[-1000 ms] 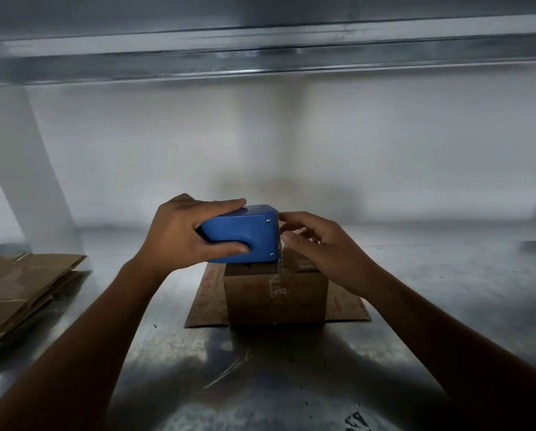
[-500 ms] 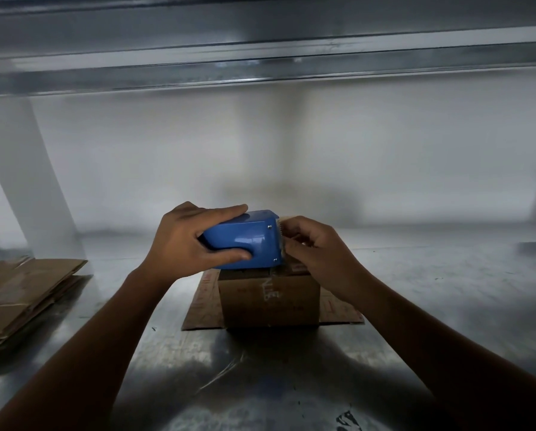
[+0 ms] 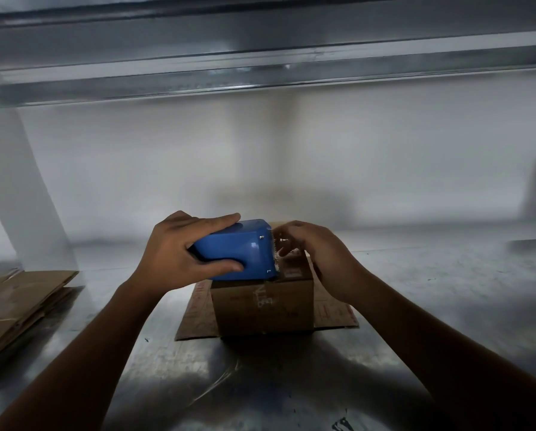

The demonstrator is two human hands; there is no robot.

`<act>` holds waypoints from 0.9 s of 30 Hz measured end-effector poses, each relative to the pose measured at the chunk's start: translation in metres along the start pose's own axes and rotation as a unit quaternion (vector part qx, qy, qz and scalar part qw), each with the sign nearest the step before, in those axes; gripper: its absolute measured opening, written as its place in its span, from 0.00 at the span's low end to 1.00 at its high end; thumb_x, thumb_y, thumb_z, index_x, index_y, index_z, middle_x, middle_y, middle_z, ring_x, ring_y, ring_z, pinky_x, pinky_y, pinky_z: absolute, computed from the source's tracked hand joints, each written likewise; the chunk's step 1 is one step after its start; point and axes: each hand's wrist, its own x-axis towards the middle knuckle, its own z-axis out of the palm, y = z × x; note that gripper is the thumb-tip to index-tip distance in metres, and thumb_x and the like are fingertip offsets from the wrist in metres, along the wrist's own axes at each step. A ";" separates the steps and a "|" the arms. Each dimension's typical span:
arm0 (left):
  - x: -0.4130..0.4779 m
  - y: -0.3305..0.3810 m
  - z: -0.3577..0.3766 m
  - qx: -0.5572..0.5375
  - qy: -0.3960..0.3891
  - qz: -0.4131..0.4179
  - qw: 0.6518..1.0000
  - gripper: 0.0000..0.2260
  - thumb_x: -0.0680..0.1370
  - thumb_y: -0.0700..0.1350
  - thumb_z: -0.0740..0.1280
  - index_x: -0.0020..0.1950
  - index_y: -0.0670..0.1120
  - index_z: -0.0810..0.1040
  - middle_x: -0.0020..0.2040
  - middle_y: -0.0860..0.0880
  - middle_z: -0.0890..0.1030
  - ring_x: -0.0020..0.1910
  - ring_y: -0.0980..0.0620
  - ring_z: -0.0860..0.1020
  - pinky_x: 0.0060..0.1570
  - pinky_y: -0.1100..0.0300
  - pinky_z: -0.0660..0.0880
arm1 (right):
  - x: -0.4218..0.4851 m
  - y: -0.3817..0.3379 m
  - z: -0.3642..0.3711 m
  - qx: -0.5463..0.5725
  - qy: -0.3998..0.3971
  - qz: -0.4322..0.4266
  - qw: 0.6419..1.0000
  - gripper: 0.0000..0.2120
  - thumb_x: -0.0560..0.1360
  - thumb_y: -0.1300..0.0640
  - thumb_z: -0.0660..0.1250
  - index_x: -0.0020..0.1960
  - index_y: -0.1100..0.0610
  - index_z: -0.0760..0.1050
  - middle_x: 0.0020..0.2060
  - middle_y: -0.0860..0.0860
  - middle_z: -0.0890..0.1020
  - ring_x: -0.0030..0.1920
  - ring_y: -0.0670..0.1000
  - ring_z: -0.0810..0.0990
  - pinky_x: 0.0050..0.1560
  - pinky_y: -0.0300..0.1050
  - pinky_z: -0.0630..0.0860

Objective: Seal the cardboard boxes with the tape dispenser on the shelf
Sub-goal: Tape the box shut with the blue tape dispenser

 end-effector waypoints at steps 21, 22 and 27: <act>0.022 0.021 -0.037 0.080 -0.076 -0.017 0.994 0.31 0.70 0.69 0.69 0.62 0.48 0.84 0.46 0.52 0.87 0.34 0.58 0.77 0.45 0.67 0.72 | -0.017 -0.026 -0.003 -0.195 0.114 -0.112 0.968 0.10 0.79 0.59 0.70 0.41 0.47 0.82 0.37 0.39 0.85 0.40 0.40 0.83 0.42 0.27 0.72; 0.020 0.019 -0.045 0.085 -0.075 -0.021 0.993 0.32 0.70 0.71 0.68 0.62 0.47 0.84 0.46 0.52 0.87 0.34 0.56 0.77 0.45 0.66 0.74 | -0.020 -0.028 -0.007 -0.183 0.127 -0.104 0.969 0.10 0.79 0.59 0.69 0.41 0.50 0.83 0.36 0.42 0.85 0.39 0.41 0.83 0.43 0.29 0.74; 0.004 0.010 -0.088 0.068 -0.048 -0.061 0.995 0.38 0.68 0.75 0.67 0.61 0.45 0.85 0.50 0.50 0.86 0.37 0.46 0.84 0.45 0.53 0.80 | -0.042 -0.032 -0.038 -0.069 0.116 -0.001 0.991 0.07 0.79 0.60 0.70 0.44 0.59 0.84 0.36 0.53 0.86 0.33 0.46 0.80 0.37 0.39 0.79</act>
